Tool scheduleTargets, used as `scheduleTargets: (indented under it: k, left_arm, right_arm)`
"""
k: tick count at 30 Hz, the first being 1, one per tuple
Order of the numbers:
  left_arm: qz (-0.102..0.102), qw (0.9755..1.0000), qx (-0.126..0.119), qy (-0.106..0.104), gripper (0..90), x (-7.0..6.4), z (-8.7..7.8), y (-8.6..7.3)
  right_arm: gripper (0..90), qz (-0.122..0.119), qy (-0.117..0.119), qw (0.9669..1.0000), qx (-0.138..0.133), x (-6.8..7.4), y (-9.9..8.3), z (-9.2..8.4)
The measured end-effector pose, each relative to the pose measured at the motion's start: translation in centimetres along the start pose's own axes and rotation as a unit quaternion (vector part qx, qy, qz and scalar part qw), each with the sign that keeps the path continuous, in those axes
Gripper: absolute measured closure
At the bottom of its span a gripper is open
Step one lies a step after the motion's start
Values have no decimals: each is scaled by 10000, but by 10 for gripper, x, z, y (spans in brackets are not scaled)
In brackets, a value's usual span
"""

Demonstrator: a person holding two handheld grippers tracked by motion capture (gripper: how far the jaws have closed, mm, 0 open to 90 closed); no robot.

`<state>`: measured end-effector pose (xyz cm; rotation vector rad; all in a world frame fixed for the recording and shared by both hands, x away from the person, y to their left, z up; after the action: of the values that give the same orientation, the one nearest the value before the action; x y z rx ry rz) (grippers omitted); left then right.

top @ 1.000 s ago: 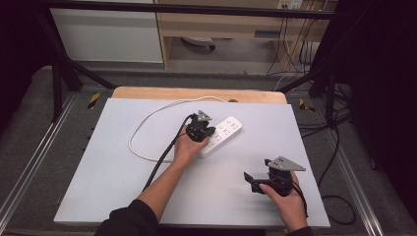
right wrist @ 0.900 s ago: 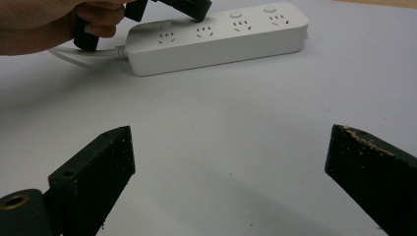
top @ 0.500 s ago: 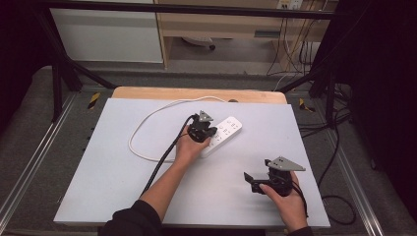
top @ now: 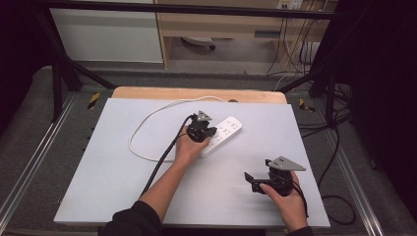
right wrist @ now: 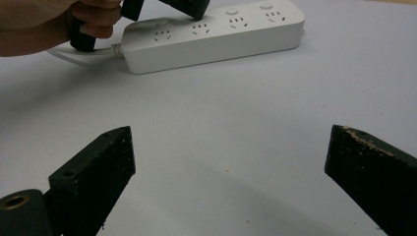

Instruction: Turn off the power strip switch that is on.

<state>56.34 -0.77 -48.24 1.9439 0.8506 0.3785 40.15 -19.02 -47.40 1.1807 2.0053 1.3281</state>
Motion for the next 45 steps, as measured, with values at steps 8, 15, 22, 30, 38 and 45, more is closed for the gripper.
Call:
scheduleTargets:
  k: [8,15,22,30,38,45]
  left_arm:
    - [-76,10000,-36,49,900,5,0,0]
    - [30,10000,-23,44,900,4,0,0]
    - [72,9999,-25,98,900,6,-1,0]
    - [153,9999,-34,69,900,5,-1,-1]
    - [114,9999,-50,93,900,6,-1,-1]
    - [262,9995,-49,182,900,5,-1,-1]
  right_arm:
    - [56,20,8,10000,8,0,0,1]
    - [56,1,7,10000,12,0,0,1]
    - [56,12,-18,10000,3,-1,0,1]
    - [57,9,-22,10000,-6,-1,1,0]
    - [56,-3,-16,10000,-6,-2,0,0]
    - [56,26,-32,10000,-15,-4,1,-1]
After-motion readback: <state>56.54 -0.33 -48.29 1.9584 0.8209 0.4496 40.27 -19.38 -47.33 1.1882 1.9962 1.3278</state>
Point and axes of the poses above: each handheld gripper's, and its own axes: z roughly forward along the jaws, y roughly out of its top, x roughly to its left, the point moved 8 cm from there along z, roughly forward along the jaws, and after that the axes turned 5 degrees about -x, right-handed, at the moved point
